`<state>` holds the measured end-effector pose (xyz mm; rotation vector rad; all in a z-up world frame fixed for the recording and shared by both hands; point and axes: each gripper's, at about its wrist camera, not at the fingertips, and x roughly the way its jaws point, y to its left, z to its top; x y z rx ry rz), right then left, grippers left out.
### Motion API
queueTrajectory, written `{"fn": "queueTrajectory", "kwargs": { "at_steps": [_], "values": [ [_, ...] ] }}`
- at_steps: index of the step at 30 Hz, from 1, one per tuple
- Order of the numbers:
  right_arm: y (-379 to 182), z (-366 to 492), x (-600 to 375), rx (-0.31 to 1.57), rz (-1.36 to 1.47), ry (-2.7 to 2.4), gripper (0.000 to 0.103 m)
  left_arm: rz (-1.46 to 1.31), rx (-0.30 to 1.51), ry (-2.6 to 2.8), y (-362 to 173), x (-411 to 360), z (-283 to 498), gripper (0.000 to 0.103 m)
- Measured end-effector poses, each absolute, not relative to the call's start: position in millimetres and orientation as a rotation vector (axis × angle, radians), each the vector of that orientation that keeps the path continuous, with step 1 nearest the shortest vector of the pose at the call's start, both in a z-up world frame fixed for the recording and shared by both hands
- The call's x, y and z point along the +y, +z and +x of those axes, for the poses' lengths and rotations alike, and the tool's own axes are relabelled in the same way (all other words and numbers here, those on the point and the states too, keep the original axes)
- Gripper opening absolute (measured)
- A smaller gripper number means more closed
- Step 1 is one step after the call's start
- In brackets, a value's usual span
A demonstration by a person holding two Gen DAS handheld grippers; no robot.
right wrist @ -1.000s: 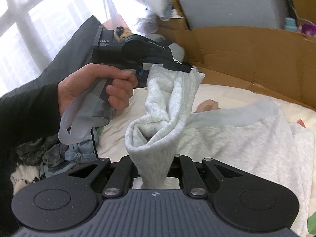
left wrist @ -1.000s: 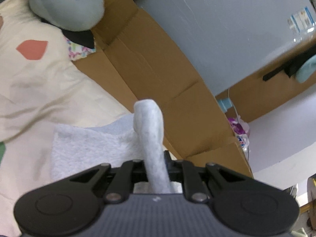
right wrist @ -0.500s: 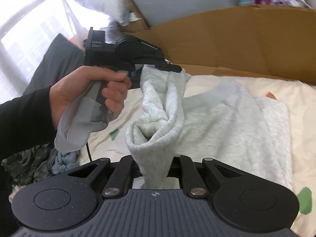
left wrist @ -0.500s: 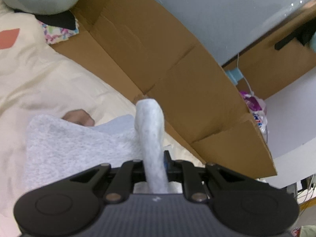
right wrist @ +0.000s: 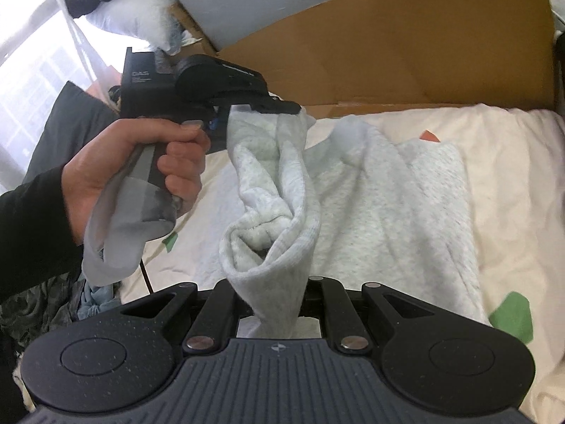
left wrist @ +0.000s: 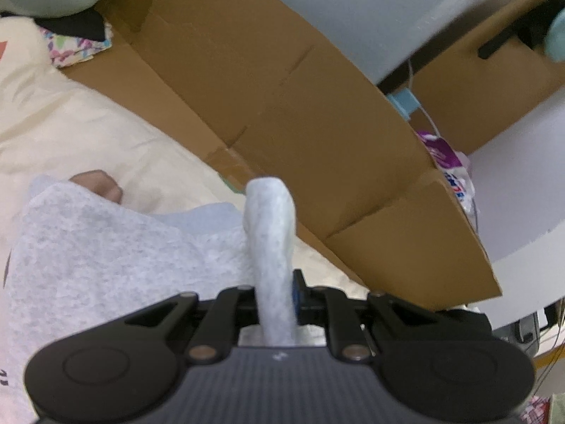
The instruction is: Fold clothes
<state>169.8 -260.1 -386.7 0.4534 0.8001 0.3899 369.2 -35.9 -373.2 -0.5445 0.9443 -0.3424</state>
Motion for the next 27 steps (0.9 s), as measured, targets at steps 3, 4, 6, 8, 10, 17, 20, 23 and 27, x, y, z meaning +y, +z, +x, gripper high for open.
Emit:
{"fn": "queueTrajectory", "kwargs": {
  "at_steps": [3,4,6,8,10,17,20,23,27],
  "values": [
    [-394.1,166.0,-266.1,0.82,0.472,0.378,0.007,-0.499,0.941,-0.364,-372.7,-45.4,365.5,0.01],
    [-396.6,164.7,-268.1,0.827,0.478,0.374,0.007,-0.483,0.943,-0.368,-374.4,-49.4,365.0,0.01],
    [-404.1,164.9,-272.3,0.845,0.503,0.358,0.007,-0.453,0.947,-0.376,-377.7,-57.3,364.0,0.01],
    [-411.4,165.1,-275.6,0.857,0.517,0.343,0.007,-0.43,0.945,-0.381,-382.1,-65.1,362.4,0.01],
    [-418.4,164.6,-278.4,0.871,0.521,0.331,0.007,-0.42,0.952,-0.381,-388.6,-72.5,362.6,0.01],
    [-441.1,162.4,-292.4,0.908,0.584,0.293,0.007,-0.351,0.993,-0.36,-411.1,-98.9,370.0,0.01],
    [-445.3,162.6,-297.7,0.914,0.613,0.286,0.007,-0.322,1.01,-0.35,-418.7,-112.2,371.2,0.01],
    [-450.1,160.2,-303.5,0.92,0.632,0.279,0.007,-0.294,1.016,-0.34,-424.3,-123.0,370.0,0.01],
    [-454.5,157.1,-309.8,0.925,0.664,0.273,0.007,-0.263,1.013,-0.327,-425.8,-131.2,366.3,0.01]
  ]
}}
